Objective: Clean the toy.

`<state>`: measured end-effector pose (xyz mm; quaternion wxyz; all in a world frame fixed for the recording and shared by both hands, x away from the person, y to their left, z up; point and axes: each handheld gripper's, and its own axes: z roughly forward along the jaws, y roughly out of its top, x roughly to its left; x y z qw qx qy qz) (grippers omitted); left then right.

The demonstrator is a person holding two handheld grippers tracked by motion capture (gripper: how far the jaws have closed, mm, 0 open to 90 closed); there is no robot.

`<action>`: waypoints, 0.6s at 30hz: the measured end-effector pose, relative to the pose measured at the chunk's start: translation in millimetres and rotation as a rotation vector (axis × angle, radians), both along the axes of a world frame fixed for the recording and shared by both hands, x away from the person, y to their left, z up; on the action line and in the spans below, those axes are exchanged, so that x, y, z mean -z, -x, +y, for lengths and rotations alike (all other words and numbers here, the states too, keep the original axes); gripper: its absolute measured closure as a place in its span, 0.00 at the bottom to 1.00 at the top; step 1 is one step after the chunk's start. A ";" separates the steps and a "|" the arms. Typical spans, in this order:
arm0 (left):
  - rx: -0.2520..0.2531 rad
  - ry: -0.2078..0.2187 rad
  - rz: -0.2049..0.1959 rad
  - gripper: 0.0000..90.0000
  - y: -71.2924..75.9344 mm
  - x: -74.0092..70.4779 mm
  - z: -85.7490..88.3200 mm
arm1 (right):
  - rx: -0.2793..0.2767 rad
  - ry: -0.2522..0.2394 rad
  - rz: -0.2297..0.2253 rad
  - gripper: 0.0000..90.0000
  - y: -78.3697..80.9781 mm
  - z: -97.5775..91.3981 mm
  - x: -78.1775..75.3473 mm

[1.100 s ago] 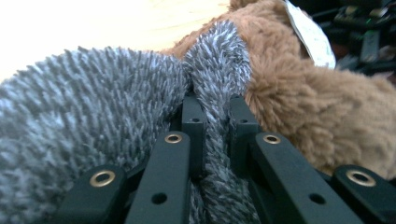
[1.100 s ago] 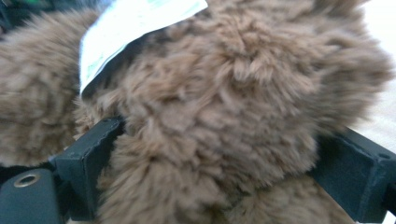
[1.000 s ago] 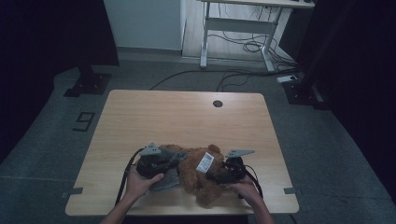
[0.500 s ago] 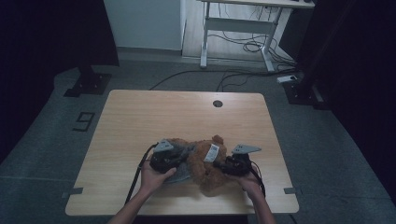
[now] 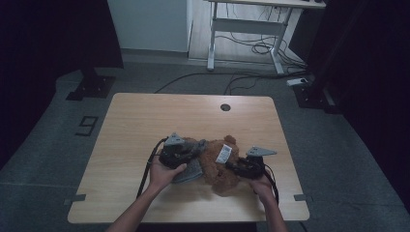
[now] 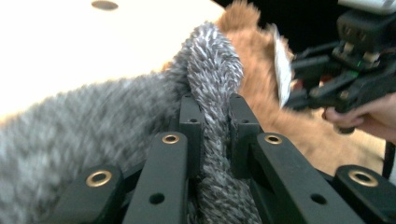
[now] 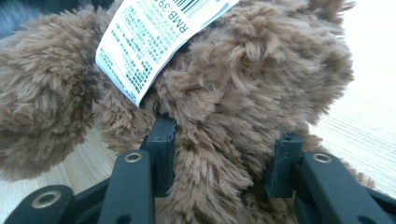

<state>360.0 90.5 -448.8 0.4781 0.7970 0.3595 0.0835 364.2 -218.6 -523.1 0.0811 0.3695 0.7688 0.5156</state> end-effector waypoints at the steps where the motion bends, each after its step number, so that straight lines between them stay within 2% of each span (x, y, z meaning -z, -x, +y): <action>1: -0.004 -0.008 -0.019 0.88 -1.0 -7.2 -3.4 | -0.001 0.000 -0.001 0.61 0.5 0.1 0.1; 5: 0.004 -0.004 -0.034 0.87 -11.3 -23.8 -18.4 | 0.000 0.002 -0.002 0.60 2.5 0.6 0.1; 7: 0.017 0.004 -0.018 0.88 -18.3 -26.6 -32.2 | 0.003 -0.004 -0.004 0.60 2.6 0.4 1.1; 9: 0.034 -0.002 0.003 0.88 -24.2 -23.9 -49.8 | 0.010 -0.011 0.001 0.60 3.0 0.4 1.7; 12: 0.062 -0.070 0.039 0.87 -29.2 -7.0 -79.3 | 0.015 -0.015 0.004 0.60 3.6 0.2 2.1; 13: 0.059 -0.096 0.029 0.87 -29.0 0.9 -87.0 | 0.019 -0.014 0.005 0.59 3.7 0.3 2.2; 14: 0.053 -0.098 0.017 0.87 -28.6 3.4 -89.1 | 0.029 0.002 0.016 0.59 3.3 0.2 3.0; 16: 0.045 -0.087 0.018 0.87 -28.3 3.2 -87.3 | 0.034 -0.022 0.040 0.59 2.0 -2.5 5.2; 18: 0.037 -0.100 0.004 0.87 -27.0 1.6 -80.9 | 0.031 -0.025 0.034 0.60 1.8 -2.8 5.1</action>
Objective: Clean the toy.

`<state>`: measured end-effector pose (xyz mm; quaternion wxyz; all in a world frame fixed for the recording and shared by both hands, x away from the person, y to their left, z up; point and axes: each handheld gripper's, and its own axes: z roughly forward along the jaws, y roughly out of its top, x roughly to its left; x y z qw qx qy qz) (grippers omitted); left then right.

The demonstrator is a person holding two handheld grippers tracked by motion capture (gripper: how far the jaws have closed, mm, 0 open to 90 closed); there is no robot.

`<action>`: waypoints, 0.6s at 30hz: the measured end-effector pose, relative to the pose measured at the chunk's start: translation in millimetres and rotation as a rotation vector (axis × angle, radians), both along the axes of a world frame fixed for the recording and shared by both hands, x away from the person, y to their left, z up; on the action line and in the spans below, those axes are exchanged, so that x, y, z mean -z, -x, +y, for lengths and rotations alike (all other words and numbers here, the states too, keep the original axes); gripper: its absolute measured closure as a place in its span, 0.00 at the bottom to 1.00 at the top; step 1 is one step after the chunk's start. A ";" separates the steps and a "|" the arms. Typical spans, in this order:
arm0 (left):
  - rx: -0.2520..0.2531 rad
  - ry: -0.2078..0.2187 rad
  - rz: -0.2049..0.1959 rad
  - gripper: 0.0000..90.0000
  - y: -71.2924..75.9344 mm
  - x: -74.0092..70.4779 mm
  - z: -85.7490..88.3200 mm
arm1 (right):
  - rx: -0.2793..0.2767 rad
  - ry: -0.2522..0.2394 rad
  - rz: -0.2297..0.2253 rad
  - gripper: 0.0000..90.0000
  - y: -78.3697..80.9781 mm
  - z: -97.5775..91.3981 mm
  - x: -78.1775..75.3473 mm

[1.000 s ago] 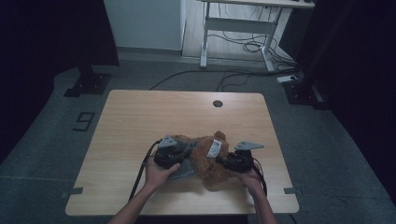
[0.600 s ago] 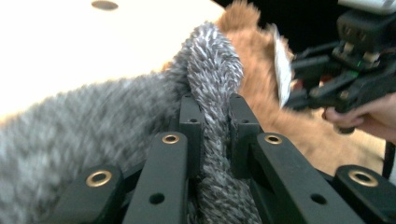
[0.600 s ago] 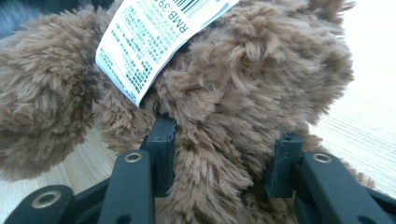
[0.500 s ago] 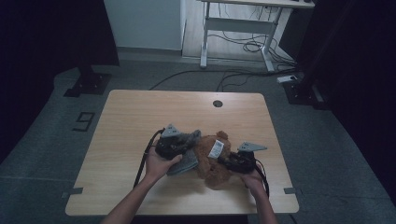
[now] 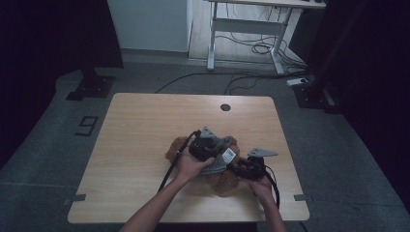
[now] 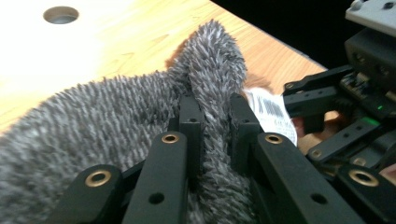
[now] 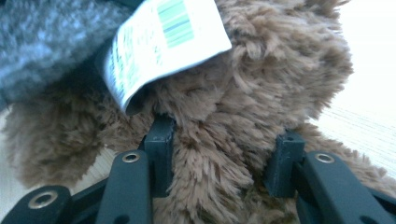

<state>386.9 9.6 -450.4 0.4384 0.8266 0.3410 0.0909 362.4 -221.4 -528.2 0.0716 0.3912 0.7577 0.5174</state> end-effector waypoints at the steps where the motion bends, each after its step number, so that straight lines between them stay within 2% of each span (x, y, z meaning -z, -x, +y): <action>1: -0.014 -0.012 -0.012 0.88 1.6 -0.8 6.8 | 0.000 0.004 -0.004 0.60 0.1 0.4 -0.3; 3: -0.034 -0.037 -0.029 0.88 3.6 -1.2 15.1 | 0.003 0.005 -0.005 0.60 0.1 0.8 -0.5; 6: -0.080 -0.127 -0.080 0.88 7.6 1.8 34.4 | 0.005 -0.001 -0.003 0.60 -1.2 -0.9 -0.1; 7: -0.093 -0.132 -0.083 0.88 8.2 4.2 44.1 | 0.005 -0.001 -0.003 0.60 -1.4 -1.1 -0.2; 11: -0.114 -0.054 -0.047 0.88 8.6 6.1 70.9 | 0.009 -0.004 -0.006 0.60 -1.6 -0.5 -0.6; 18: -0.146 -0.037 -0.067 0.88 14.2 3.8 94.4 | 0.016 -0.010 -0.002 0.59 -2.0 -1.0 -1.0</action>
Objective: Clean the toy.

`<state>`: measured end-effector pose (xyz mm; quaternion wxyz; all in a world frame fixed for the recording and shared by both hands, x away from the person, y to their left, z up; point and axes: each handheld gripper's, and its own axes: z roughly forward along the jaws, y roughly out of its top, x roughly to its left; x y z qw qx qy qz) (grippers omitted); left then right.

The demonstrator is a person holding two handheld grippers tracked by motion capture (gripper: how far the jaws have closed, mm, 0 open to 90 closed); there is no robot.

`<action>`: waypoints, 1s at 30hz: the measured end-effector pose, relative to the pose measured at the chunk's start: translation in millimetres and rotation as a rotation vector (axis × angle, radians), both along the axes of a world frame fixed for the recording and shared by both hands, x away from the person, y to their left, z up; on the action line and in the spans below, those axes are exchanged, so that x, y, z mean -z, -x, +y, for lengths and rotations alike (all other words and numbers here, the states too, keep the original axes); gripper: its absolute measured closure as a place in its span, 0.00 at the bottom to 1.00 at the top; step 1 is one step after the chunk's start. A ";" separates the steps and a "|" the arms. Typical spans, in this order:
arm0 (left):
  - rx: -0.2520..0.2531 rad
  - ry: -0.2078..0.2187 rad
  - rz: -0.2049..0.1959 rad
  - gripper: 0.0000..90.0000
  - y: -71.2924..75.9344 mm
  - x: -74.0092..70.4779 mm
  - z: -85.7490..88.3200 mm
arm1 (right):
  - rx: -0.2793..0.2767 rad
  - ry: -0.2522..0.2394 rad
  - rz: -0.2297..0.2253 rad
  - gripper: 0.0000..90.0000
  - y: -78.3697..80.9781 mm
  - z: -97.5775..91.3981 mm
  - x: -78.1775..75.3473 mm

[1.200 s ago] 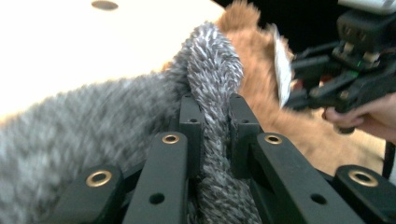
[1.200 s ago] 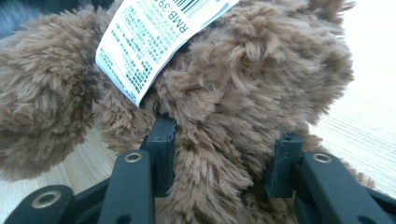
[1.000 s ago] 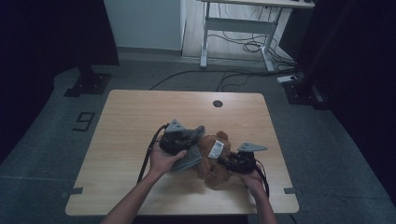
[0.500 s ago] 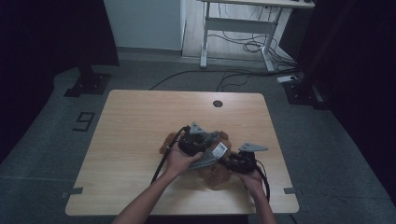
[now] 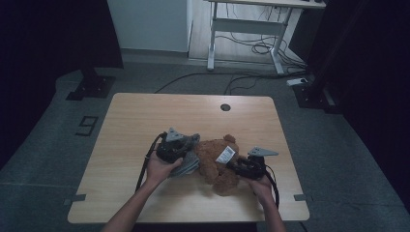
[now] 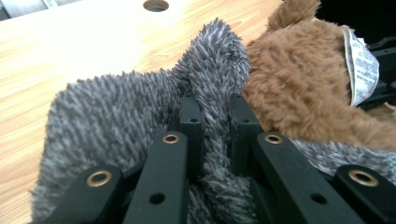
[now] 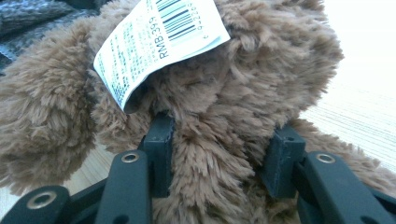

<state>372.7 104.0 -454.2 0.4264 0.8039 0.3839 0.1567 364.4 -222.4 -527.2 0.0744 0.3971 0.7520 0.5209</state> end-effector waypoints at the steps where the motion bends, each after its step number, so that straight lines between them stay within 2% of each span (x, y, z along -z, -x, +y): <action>1: -0.004 0.000 -0.005 0.88 1.7 0.6 3.5 | 0.000 0.001 0.000 0.59 0.0 -0.1 -0.1; 9: -0.066 -0.012 -0.013 0.88 5.7 0.1 26.9 | 0.006 -0.004 0.002 0.59 -0.4 -0.3 -0.1; 11: -0.082 -0.019 -0.039 0.88 8.0 -4.9 27.4 | 0.011 -0.003 0.003 0.59 -0.7 -0.1 -0.2; 13: -0.069 -0.013 -0.062 0.88 10.2 -10.5 21.8 | 0.014 -0.002 0.003 0.59 -0.8 0.2 -0.3; 18: 0.023 0.014 -0.094 0.88 11.3 -32.9 -15.3 | 0.016 -0.006 0.005 0.58 -0.2 0.6 -0.1; 21: 0.095 0.041 -0.080 0.88 9.8 -42.0 -49.0 | 0.015 -0.008 0.008 0.58 0.2 0.3 -0.2; 23: 0.133 0.046 -0.063 0.88 9.0 -42.5 -68.1 | 0.015 -0.010 0.011 0.57 -0.1 -0.3 0.2; 26: 0.179 0.027 -0.029 0.88 7.8 -33.8 -99.5 | 0.015 -0.018 0.018 0.57 -0.5 -1.0 0.7; 28: 0.195 -0.023 -0.004 0.88 6.1 -20.0 -117.3 | 0.015 -0.019 0.018 0.57 -0.5 -1.2 0.9; 30: 0.198 -0.049 0.026 0.88 4.4 -3.5 -127.7 | 0.017 -0.021 0.020 0.57 -0.3 -1.0 0.9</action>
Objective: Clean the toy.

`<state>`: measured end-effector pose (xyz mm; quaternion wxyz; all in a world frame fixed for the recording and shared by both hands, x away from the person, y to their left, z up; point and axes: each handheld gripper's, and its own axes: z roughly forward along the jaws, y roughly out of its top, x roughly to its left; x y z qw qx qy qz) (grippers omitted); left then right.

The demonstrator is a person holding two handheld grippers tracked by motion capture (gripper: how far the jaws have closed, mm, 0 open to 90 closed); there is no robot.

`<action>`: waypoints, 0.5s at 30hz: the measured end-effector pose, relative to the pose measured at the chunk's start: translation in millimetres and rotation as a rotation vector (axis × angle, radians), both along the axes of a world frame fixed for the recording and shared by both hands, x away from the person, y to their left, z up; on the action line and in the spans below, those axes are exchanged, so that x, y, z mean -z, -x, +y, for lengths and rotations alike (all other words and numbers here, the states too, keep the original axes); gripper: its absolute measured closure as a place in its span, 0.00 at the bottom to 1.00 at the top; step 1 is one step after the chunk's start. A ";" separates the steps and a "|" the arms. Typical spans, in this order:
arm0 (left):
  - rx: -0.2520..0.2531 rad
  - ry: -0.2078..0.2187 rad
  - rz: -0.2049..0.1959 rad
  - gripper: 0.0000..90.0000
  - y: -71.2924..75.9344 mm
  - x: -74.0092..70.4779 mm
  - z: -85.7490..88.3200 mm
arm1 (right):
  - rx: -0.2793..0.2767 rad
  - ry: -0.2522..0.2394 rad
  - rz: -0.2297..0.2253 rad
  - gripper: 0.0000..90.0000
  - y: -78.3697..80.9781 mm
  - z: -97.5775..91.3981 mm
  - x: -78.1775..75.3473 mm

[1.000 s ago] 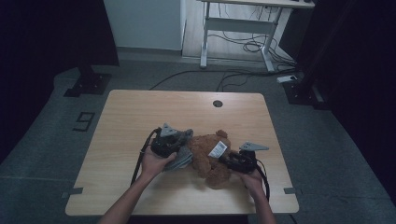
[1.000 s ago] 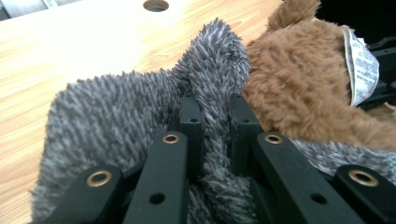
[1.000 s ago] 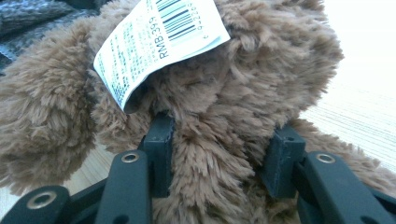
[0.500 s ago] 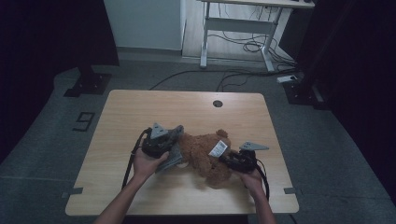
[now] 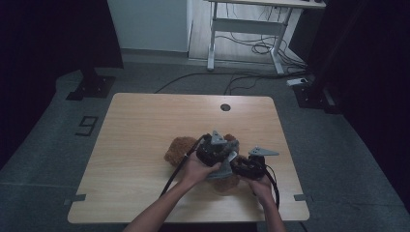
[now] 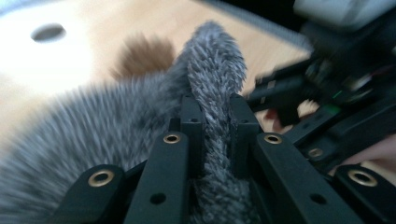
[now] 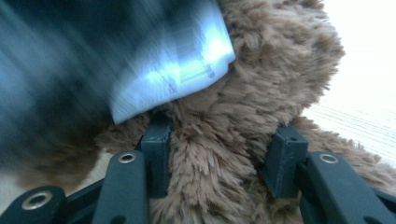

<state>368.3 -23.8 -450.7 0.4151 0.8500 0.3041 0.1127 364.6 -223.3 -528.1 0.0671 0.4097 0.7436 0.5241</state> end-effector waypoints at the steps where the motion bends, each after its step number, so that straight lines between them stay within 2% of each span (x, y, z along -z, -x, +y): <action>1: -0.003 0.007 -0.005 0.88 0.2 6.5 -1.3 | -0.001 0.007 0.002 0.57 0.2 0.2 -0.1; 2: -0.006 0.019 -0.005 0.88 0.5 7.9 -0.3 | -0.001 0.019 0.003 0.57 0.1 0.3 0.3; 4: -0.006 0.034 0.001 0.88 -0.3 7.4 4.7 | -0.004 0.008 0.008 0.57 -0.3 -0.6 1.1; 6: -0.008 0.024 -0.005 0.88 0.0 6.1 11.6 | -0.006 0.008 0.007 0.57 -0.2 -0.4 0.9; 9: -0.026 0.003 -0.036 0.88 3.1 5.0 24.4 | -0.003 0.001 0.008 0.57 -0.1 -0.3 1.3; 11: -0.052 -0.013 -0.062 0.88 5.7 5.5 36.5 | -0.003 -0.004 0.012 0.57 -0.1 -0.6 1.3; 15: -0.097 -0.016 -0.080 0.88 8.1 8.5 60.1 | -0.005 -0.010 0.014 0.57 -0.3 -1.5 1.9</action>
